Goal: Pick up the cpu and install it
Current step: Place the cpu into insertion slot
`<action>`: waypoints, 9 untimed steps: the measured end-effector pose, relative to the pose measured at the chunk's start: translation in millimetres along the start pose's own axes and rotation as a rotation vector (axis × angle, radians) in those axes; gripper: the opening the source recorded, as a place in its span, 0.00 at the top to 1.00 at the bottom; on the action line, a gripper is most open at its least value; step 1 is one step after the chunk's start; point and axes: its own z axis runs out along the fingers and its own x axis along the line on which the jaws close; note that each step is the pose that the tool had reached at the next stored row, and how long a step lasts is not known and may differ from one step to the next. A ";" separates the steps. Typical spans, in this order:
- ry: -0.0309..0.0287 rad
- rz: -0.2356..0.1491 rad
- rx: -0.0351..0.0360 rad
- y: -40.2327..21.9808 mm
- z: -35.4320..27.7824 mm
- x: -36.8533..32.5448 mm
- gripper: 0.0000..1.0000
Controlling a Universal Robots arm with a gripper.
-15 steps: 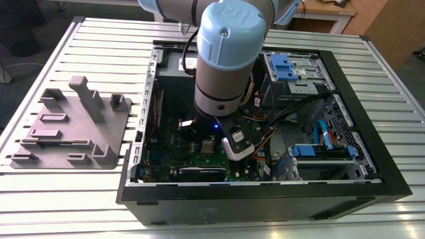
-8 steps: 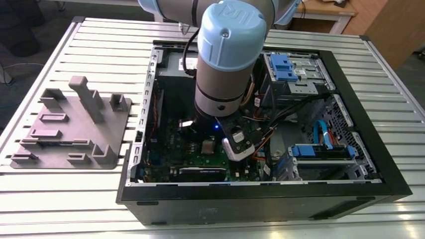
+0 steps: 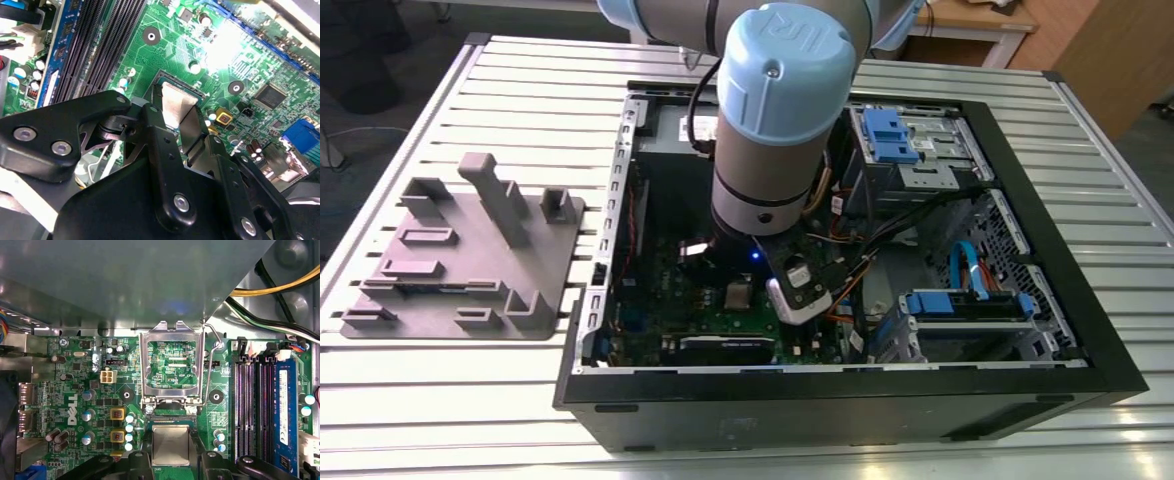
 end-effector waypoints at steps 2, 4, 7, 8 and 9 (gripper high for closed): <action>0.0000 0.000 -0.0001 0.0 0.3 0.0 0.61; 0.0000 0.000 0.0000 0.0 0.8 0.0 0.61; -0.0002 0.000 -0.0003 0.0 1.3 0.0 0.61; -0.0001 0.000 -0.0002 0.0 1.3 0.0 0.61; -0.0001 0.000 -0.0002 0.0 1.3 0.0 0.61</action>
